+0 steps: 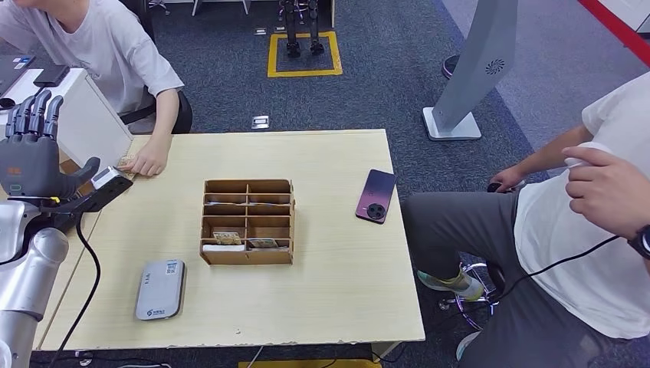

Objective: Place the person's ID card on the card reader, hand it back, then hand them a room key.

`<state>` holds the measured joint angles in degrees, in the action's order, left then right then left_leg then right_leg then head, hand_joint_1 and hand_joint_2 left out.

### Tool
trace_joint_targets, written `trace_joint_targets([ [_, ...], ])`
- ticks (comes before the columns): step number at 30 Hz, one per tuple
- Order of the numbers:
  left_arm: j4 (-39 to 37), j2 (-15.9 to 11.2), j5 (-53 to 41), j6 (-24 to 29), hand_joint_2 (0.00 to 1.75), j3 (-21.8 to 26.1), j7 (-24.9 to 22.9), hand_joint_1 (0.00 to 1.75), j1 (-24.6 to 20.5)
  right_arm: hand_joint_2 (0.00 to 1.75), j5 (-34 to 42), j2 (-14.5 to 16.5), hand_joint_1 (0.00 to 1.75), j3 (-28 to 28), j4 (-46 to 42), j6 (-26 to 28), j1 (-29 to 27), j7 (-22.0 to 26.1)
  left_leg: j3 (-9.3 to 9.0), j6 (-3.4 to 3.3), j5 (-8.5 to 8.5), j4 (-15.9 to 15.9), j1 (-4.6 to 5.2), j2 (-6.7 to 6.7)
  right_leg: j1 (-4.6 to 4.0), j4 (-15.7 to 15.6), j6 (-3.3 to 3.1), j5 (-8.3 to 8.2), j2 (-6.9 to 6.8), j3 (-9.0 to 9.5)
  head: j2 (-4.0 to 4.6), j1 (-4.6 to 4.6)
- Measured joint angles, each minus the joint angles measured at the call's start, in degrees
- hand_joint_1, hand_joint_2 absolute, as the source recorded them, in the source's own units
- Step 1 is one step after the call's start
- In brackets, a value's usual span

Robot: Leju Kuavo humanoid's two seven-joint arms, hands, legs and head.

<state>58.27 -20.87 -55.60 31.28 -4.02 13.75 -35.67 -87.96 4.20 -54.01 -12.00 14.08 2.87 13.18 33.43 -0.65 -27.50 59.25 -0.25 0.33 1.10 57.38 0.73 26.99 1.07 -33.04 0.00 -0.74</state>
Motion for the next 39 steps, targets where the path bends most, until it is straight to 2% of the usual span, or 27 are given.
trace_joint_targets([
  [39,0.01,0.00,0.00,0.00,1.75,-0.02,0.00,0.00,0.00,1.75,0.01,0.00,0.00,0.00,0.00,0.00,0.00,0.00,0.00,0.00,0.00,0.00,0.00,0.00,0.00,0.00,0.00,0.00,0.00,0.00,0.00,-0.01],
])
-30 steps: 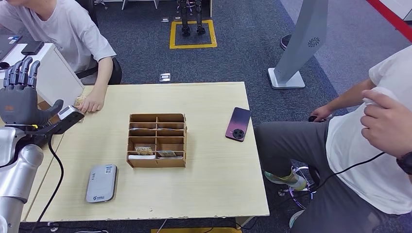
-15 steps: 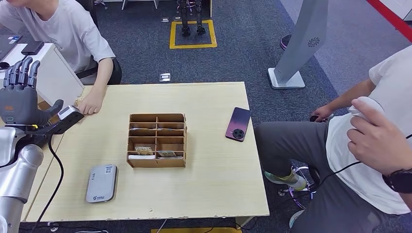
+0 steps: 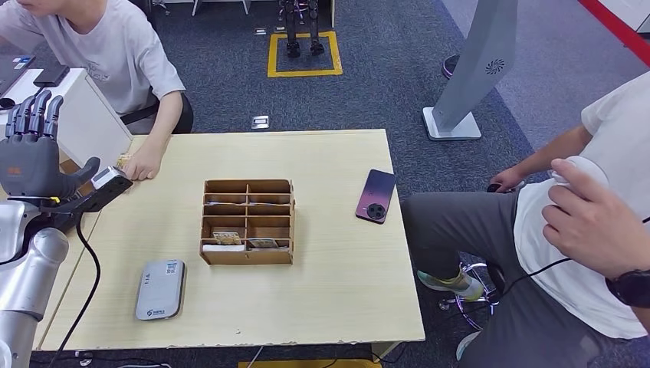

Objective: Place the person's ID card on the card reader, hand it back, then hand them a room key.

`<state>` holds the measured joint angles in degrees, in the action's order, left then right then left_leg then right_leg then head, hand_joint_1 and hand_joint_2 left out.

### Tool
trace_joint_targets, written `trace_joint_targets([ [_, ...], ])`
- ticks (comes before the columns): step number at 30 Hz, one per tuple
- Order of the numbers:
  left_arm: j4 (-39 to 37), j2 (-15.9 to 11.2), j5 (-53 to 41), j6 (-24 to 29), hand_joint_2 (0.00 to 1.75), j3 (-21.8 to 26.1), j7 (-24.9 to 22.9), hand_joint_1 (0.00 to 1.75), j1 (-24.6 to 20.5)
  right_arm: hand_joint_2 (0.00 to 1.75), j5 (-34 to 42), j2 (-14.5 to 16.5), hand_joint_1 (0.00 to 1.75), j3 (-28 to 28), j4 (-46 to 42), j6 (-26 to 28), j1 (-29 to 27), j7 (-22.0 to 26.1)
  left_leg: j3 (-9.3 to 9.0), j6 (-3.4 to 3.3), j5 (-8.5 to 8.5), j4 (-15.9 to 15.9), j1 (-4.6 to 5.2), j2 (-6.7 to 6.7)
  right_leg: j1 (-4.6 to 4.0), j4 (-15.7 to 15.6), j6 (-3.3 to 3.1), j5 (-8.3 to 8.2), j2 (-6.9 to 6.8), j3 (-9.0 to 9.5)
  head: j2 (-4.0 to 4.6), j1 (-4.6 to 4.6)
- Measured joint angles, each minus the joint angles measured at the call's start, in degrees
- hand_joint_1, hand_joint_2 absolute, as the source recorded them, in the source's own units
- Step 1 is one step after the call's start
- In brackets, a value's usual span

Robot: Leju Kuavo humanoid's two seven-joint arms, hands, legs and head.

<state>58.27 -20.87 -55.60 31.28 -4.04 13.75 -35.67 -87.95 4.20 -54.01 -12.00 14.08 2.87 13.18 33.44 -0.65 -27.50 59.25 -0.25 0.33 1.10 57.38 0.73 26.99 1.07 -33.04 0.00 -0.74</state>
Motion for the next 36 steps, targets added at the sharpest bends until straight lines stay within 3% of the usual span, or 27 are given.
trace_joint_targets([
  [16,0.01,0.01,0.23,-0.20,1.75,-0.01,0.13,0.00,0.03,1.75,-0.02,0.00,0.00,0.00,0.00,0.00,0.00,0.01,0.00,0.00,0.00,0.00,0.00,0.00,0.00,0.00,0.00,0.00,0.00,0.00,0.00,0.01],
  [18,1.82,0.34,3.81,-3.57,1.75,-0.66,3.09,0.00,1.43,1.75,-0.08,-0.01,0.00,0.03,0.00,-0.06,0.01,0.19,-0.03,-0.01,-0.02,0.00,0.04,-0.05,0.05,-0.01,0.00,0.00,0.06,-0.02,0.00,-0.02],
  [21,11.94,1.92,13.67,-18.99,1.75,-4.95,10.69,0.00,7.82,1.75,-0.15,-0.05,0.00,0.13,0.00,-0.31,-0.12,0.63,-0.03,-0.09,-0.06,0.00,0.13,0.09,0.17,-0.02,0.12,0.09,-0.04,0.02,0.00,-0.34],
  [23,18.18,2.72,16.60,-25.62,1.75,-9.46,10.29,0.00,11.96,1.75,-0.16,-0.11,0.00,0.19,0.00,-0.43,-0.03,0.73,0.05,-0.11,-0.10,0.01,0.13,0.18,0.17,-0.02,0.21,0.13,-0.12,0.03,0.00,-0.13],
  [26,23.71,2.80,19.52,-25.50,1.75,-13.41,8.79,0.00,14.99,1.75,-0.17,-0.20,0.00,0.37,0.00,-0.46,-0.05,0.78,0.07,-0.15,-0.19,0.03,0.14,-0.06,0.18,-0.04,0.23,0.09,0.11,-0.04,0.00,0.09],
  [30,27.12,2.34,20.82,-25.10,1.75,-14.77,9.20,0.00,15.72,1.75,-0.17,-0.27,0.00,0.56,0.00,-0.46,-0.23,0.78,0.06,-0.17,-0.20,0.03,0.14,-0.01,0.17,-0.05,0.25,0.10,0.05,-0.04,0.00,0.08],
  [36,32.06,1.95,14.19,-25.37,1.75,-18.05,14.13,0.00,16.48,1.75,-0.15,-0.51,0.00,0.63,0.00,-0.45,-0.25,1.08,0.05,-0.16,-0.19,0.03,0.12,0.02,0.16,-0.04,0.25,0.10,0.03,-0.02,0.00,0.01],
])
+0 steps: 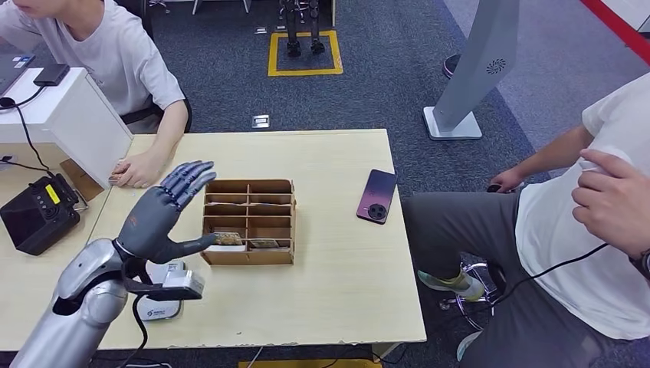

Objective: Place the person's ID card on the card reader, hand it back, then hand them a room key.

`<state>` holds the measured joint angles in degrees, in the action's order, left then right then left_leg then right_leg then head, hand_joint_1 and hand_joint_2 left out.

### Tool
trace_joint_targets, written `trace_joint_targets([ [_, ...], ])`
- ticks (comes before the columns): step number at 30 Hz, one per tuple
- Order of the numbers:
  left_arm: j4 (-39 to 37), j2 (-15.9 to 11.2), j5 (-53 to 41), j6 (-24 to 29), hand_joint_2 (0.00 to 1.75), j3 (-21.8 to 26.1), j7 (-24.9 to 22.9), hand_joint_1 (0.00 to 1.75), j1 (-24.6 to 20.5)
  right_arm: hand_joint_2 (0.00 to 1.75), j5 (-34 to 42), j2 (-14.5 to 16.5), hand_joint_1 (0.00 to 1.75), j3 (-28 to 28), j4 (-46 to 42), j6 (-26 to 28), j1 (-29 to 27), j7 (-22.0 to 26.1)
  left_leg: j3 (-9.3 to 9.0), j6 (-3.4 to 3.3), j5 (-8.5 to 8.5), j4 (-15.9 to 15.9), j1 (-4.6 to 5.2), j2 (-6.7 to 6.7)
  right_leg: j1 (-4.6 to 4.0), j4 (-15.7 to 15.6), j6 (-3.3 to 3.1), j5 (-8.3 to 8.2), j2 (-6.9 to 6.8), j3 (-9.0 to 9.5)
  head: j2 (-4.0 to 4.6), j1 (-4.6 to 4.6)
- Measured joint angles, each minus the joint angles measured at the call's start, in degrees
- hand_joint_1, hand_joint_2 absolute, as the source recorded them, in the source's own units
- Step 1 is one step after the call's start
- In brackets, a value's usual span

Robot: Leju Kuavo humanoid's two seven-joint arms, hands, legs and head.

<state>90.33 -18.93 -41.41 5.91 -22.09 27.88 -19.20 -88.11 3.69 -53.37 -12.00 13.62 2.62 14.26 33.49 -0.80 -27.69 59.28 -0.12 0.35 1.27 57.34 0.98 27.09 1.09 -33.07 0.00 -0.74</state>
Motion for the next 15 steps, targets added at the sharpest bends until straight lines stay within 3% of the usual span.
trace_joint_targets([
  [9,5.40,-0.78,-1.27,-0.44,1.75,-5.56,-0.46,0.00,-0.01,1.75,-0.05,-0.04,0.00,0.13,0.00,-0.30,0.02,-0.27,-0.01,-0.01,-0.01,0.00,0.01,-0.01,0.01,0.00,0.00,0.00,0.00,0.00,0.00,0.01],
  [15,5.62,-1.16,-2.82,1.51,1.75,-6.84,-3.76,0.00,-0.16,1.75,-0.03,-0.04,0.00,0.31,0.00,-0.36,0.02,-0.02,-0.02,-0.01,-0.01,0.00,0.01,-0.04,0.00,0.00,0.00,0.00,0.02,0.01,0.00,-0.02],
])
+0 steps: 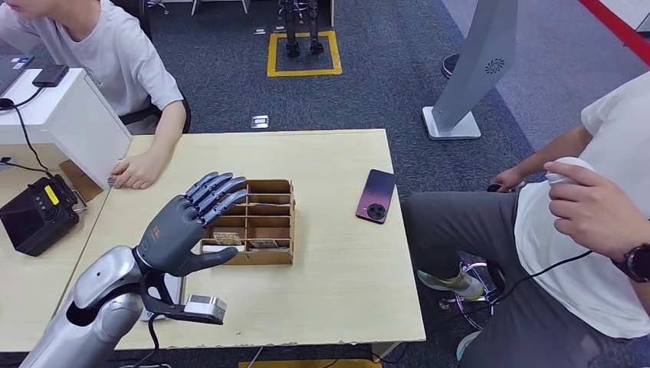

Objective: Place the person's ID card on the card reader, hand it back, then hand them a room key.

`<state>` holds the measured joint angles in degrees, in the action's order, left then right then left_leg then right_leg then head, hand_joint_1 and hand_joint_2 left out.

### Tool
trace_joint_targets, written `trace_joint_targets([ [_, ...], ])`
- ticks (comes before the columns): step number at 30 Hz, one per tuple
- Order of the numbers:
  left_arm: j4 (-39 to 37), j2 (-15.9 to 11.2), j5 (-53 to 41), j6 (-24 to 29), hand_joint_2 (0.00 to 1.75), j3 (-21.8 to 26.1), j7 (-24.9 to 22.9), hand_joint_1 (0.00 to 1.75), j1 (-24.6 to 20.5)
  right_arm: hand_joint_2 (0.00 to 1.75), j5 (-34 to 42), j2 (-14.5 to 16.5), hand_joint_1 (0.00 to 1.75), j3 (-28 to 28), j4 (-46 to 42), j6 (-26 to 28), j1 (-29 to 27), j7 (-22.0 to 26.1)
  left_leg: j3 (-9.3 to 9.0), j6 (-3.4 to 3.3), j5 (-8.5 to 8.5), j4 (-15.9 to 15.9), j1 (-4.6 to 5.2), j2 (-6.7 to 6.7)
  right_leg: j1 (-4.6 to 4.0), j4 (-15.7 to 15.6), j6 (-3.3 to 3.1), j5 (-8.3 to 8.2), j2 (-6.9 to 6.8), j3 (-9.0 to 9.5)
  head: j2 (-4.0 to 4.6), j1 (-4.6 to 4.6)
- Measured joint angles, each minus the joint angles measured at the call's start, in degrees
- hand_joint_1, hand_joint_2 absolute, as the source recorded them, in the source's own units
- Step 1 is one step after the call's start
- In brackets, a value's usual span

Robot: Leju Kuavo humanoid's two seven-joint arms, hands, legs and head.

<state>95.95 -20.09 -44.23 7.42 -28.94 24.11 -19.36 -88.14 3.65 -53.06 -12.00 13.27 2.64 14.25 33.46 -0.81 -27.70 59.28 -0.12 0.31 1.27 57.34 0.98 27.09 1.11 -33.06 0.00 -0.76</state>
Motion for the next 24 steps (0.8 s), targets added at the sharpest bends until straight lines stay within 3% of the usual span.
trace_joint_targets([
  [13,-2.92,-0.32,-10.17,4.05,1.75,0.00,-7.40,0.00,-0.16,1.75,0.05,0.00,0.00,0.02,0.00,0.00,-0.02,-0.69,0.00,0.00,0.00,0.00,0.01,0.01,0.01,0.00,0.00,0.00,0.00,0.00,0.00,0.00],
  [24,-6.19,-0.03,-12.95,4.30,1.75,0.00,-10.42,0.00,-0.37,1.75,0.08,0.00,0.00,-0.01,0.00,0.01,-0.03,-0.82,0.00,0.00,0.00,0.00,0.00,0.00,0.00,0.00,0.00,0.01,0.00,-0.01,0.00,0.00],
])
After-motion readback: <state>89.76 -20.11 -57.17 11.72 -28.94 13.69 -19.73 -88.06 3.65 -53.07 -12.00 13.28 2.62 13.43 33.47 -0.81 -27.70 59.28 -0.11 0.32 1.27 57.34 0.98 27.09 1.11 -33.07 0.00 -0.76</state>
